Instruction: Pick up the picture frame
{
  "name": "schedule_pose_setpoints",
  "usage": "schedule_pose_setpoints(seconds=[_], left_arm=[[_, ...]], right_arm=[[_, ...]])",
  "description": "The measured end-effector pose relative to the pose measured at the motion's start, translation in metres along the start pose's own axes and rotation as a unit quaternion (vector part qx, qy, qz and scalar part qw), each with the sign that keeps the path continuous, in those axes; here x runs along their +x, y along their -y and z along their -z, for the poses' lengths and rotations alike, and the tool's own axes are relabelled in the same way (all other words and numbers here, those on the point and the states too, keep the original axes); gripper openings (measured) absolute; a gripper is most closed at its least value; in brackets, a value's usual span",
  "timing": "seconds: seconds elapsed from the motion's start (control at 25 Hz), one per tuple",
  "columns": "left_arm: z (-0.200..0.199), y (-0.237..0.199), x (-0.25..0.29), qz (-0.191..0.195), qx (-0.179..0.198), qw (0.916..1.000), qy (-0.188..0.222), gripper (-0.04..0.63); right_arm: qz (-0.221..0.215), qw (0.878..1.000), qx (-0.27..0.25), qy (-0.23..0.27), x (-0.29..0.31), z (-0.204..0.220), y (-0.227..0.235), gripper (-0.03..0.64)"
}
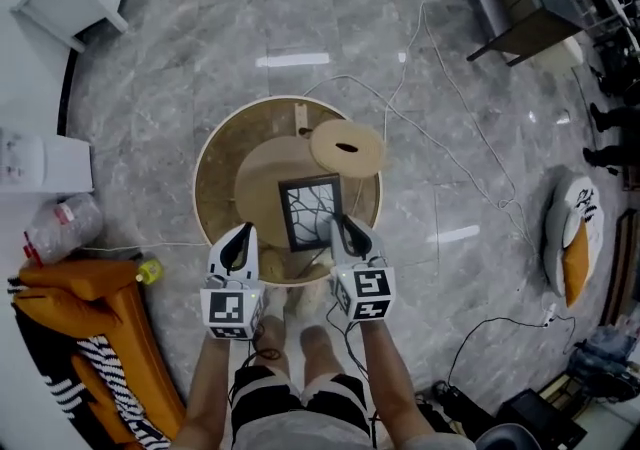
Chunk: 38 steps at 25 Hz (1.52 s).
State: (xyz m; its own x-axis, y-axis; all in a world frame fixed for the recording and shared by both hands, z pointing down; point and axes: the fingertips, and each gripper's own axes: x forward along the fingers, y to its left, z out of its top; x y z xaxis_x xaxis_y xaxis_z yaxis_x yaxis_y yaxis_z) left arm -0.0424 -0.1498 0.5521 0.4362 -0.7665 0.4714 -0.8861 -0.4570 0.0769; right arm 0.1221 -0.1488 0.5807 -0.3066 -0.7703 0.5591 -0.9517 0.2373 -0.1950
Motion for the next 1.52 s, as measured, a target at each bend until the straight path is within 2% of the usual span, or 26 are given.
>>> schedule_pose_setpoints(seconds=[0.12,0.4,0.68,1.12,1.52], left_arm=[[-0.04,0.004,-0.003,0.003,0.015,0.9998,0.016,0.017],[-0.125,0.016,-0.035,-0.006,0.024,0.9986,0.047,0.017],[-0.18,0.014,-0.068,0.01,0.032,0.9967,0.074,0.017],[-0.208,0.022,-0.129,0.021,0.042,0.9945,0.093,0.017],[-0.218,-0.012,-0.157,0.008,0.054,0.9935,0.1,0.017]], right_arm=[[0.002,1.0,-0.003,0.022,-0.015,-0.037,0.002,0.064],[0.009,0.998,-0.006,0.068,-0.075,-0.118,-0.002,0.064],[0.03,0.992,-0.015,0.118,-0.124,-0.176,-0.016,0.064],[0.06,0.984,-0.008,0.166,-0.202,-0.197,-0.025,0.064],[0.08,0.979,-0.004,0.189,-0.227,-0.209,-0.039,0.066]])
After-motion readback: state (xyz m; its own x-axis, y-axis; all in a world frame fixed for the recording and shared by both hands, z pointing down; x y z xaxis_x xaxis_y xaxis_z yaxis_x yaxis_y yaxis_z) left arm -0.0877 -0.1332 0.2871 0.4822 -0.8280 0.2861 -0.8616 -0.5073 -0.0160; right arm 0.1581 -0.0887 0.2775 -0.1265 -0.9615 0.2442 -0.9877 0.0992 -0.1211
